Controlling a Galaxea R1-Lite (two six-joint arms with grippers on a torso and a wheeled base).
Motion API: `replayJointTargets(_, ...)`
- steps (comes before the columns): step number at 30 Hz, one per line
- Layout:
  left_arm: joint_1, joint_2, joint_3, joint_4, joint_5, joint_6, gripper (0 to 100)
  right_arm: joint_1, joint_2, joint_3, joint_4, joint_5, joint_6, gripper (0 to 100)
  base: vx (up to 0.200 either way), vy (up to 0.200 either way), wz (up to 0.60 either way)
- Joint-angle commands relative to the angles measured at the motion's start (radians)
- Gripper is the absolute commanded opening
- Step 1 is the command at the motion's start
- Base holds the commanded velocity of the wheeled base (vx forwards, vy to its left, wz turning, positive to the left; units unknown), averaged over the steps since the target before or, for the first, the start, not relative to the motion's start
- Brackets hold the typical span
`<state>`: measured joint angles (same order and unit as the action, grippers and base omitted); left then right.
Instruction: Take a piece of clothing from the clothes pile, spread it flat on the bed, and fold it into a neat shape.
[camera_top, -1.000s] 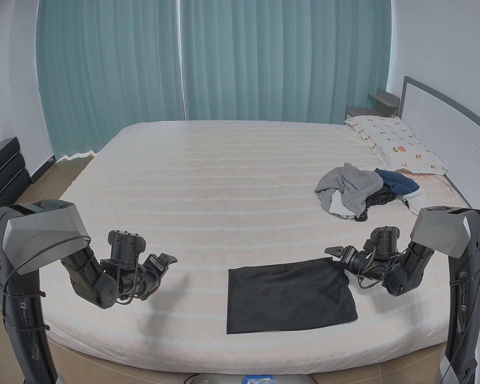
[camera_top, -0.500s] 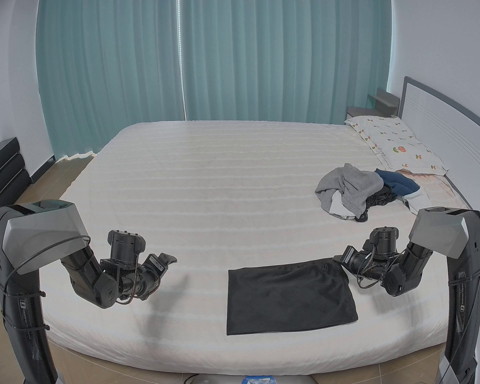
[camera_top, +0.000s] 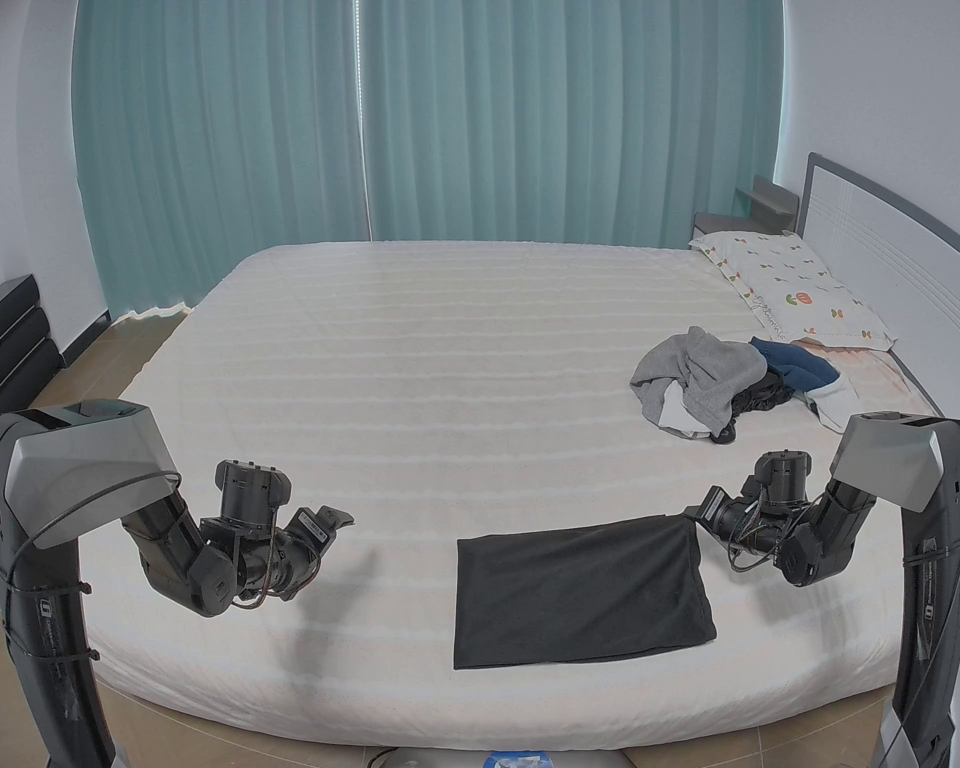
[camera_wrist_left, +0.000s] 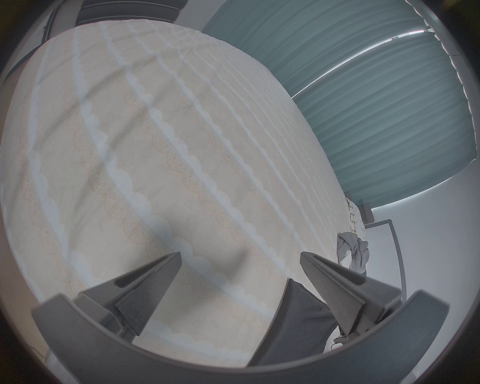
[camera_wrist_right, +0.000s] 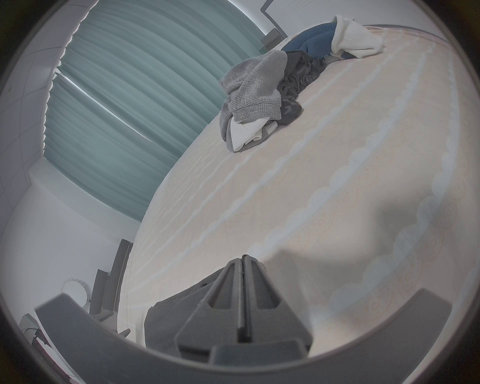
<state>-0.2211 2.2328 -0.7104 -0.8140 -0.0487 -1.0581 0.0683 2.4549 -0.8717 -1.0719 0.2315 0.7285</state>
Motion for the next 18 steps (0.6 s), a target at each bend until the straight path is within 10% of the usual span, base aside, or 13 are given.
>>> replayJointTargets(1,0.0,0.001,0.0,-0.001,0.0,0.0,100,-0.002,0.001,-0.001,0.0,0.0,0.0,0,0.0,0.0,0.0)
replayJointTargets(5,0.0,0.001,0.0,-0.001,0.0,0.0,100,-0.002,0.003,0.0,0.004,0.002,-0.001,0,0.0,0.0,0.0)
replayJointTargets(6,0.0,0.001,0.0,-0.001,0.001,0.0,100,-0.002,0.003,-0.001,0.004,0.002,-0.001,100,0.0,0.0,0.0)
replayJointTargets(18,0.0,0.001,-0.004,0.001,0.0,-0.002,100,-0.021,-0.119,0.157,-0.005,0.075,-0.049,100,0.0,0.0,0.0)
